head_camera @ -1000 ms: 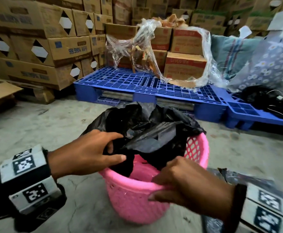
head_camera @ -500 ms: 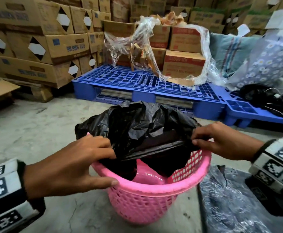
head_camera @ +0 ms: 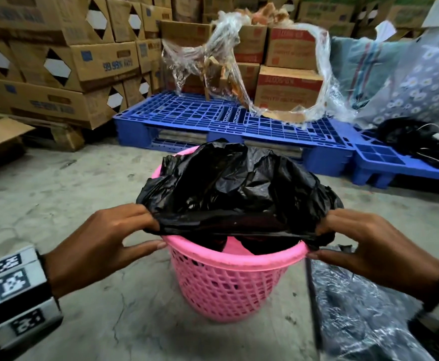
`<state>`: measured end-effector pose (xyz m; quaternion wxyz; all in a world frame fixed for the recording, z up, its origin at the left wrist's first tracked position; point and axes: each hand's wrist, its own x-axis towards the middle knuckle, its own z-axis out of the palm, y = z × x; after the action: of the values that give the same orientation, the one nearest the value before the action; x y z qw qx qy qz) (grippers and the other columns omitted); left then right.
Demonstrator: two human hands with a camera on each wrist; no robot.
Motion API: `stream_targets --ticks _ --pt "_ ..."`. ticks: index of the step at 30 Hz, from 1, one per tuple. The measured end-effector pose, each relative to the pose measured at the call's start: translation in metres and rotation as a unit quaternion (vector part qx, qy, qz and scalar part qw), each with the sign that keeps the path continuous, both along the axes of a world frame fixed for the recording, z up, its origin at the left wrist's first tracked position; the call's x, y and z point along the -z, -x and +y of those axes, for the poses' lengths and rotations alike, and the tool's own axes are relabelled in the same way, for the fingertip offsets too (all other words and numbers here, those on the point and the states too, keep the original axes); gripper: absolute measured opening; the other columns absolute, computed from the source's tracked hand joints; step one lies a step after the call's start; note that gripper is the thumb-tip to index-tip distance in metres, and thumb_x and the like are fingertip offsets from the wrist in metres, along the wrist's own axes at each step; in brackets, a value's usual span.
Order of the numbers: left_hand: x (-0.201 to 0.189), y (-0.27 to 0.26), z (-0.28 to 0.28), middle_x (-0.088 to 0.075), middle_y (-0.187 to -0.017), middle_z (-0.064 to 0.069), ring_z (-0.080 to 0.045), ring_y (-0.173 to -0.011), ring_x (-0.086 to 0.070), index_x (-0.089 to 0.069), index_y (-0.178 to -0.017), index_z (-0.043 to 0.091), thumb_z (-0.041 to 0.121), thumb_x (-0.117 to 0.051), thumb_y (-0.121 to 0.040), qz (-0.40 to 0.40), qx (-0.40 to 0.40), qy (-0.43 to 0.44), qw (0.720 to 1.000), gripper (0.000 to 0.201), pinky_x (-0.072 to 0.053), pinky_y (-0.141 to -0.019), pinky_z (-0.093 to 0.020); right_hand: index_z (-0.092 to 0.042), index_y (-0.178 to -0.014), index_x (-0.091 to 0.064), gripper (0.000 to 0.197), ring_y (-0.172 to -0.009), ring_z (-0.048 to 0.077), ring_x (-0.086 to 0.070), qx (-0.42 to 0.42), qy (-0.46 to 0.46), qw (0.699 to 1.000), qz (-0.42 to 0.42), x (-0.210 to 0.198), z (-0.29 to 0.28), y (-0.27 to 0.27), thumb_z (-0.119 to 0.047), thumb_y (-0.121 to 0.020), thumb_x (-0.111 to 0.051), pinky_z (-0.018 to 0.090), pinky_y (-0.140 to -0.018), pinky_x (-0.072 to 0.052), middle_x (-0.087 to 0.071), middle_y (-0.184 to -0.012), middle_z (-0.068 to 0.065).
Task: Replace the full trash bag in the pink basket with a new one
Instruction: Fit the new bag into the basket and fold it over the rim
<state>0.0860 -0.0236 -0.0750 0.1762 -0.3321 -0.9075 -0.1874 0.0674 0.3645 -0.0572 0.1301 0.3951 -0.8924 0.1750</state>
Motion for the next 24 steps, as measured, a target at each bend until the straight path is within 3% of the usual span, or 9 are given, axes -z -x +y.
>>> stream_targets --ticks 4,8,11,14,16,19,22,24 --pt "0.003 -0.005 0.007 -0.067 -0.081 0.002 -0.02 -0.074 -0.063 -0.069 -0.084 0.017 0.035 -0.061 -0.085 0.047 0.049 0.06 0.996 0.02 -0.051 -0.064 -0.031 -0.018 -0.081 -0.069 0.039 -0.063 0.015 -0.063 0.0 -0.022 0.998 0.061 0.011 -0.002 -0.011 -0.046 -0.092 -0.045 0.026 -0.056 -0.049 -0.065 -0.073 -0.005" --pt "0.007 -0.01 0.004 -0.066 -0.077 0.0 -0.023 -0.072 -0.061 -0.067 -0.083 0.017 0.026 -0.062 -0.085 0.097 0.093 0.111 0.985 0.01 -0.05 -0.067 -0.035 -0.016 -0.088 -0.074 0.028 -0.072 0.019 -0.069 -0.013 -0.046 0.994 0.096 0.023 -0.005 -0.024 -0.031 -0.091 -0.05 0.03 -0.06 -0.056 -0.073 -0.085 -0.001" --pt "0.016 -0.013 -0.006 -0.065 -0.077 -0.002 -0.025 -0.071 -0.061 -0.062 -0.088 0.016 0.017 -0.057 -0.086 0.135 0.115 0.189 0.966 0.006 -0.047 -0.075 -0.033 -0.014 -0.089 -0.073 0.038 -0.068 0.022 -0.068 -0.047 -0.11 0.986 0.12 0.037 -0.005 -0.025 -0.024 -0.098 -0.037 0.031 -0.058 -0.055 -0.073 -0.083 0.001" --pt "0.023 -0.011 -0.01 -0.072 -0.091 0.0 -0.021 -0.088 -0.064 -0.061 -0.099 0.019 0.023 -0.055 -0.086 0.104 0.093 0.217 0.966 0.015 -0.046 -0.082 -0.031 -0.014 -0.085 -0.071 0.048 -0.062 0.023 -0.065 -0.038 -0.153 0.981 0.111 0.049 -0.006 -0.018 -0.022 -0.1 -0.025 0.03 -0.053 -0.052 -0.069 -0.074 0.001" --pt "0.02 -0.007 -0.013 -0.073 -0.103 0.007 -0.012 -0.097 -0.063 -0.062 -0.106 0.023 0.03 -0.056 -0.084 0.038 0.077 0.172 0.981 0.024 -0.048 -0.081 -0.026 -0.014 -0.082 -0.072 0.051 -0.065 0.024 -0.068 -0.023 -0.121 0.99 0.064 0.05 -0.003 -0.012 -0.028 -0.099 -0.026 0.031 -0.053 -0.054 -0.07 -0.076 0.001" --pt "0.002 -0.004 -0.012 -0.074 -0.091 0.02 0.0 -0.079 -0.068 -0.071 -0.093 0.026 0.037 -0.063 -0.078 -0.08 0.016 -0.042 0.996 0.02 -0.054 -0.069 -0.02 -0.016 -0.084 -0.075 0.038 -0.072 0.012 -0.07 0.017 0.0 1.0 0.01 0.039 0.003 -0.012 -0.034 -0.093 -0.042 0.027 -0.057 -0.055 -0.072 -0.082 -0.006" --pt "-0.011 0.008 -0.011 -0.075 -0.073 0.009 -0.007 -0.064 -0.069 -0.074 -0.073 0.021 0.03 -0.071 -0.074 -0.132 -0.109 -0.217 0.961 0.009 -0.056 -0.061 -0.026 -0.015 -0.084 -0.074 0.027 -0.067 0.0 -0.059 0.04 0.091 0.994 0.033 0.015 0.0 -0.017 -0.034 -0.085 -0.055 0.018 -0.06 -0.048 -0.063 -0.076 -0.014" --pt "-0.017 0.019 -0.006 -0.073 -0.07 -0.001 -0.014 -0.064 -0.068 -0.072 -0.071 0.018 0.021 -0.076 -0.073 -0.145 -0.152 -0.248 0.946 0.006 -0.057 -0.058 -0.035 -0.018 -0.098 -0.071 0.031 -0.079 0.005 -0.061 0.032 0.054 0.997 0.044 -0.001 -0.012 -0.017 -0.041 -0.083 -0.058 0.021 -0.067 -0.049 -0.064 -0.088 -0.009"
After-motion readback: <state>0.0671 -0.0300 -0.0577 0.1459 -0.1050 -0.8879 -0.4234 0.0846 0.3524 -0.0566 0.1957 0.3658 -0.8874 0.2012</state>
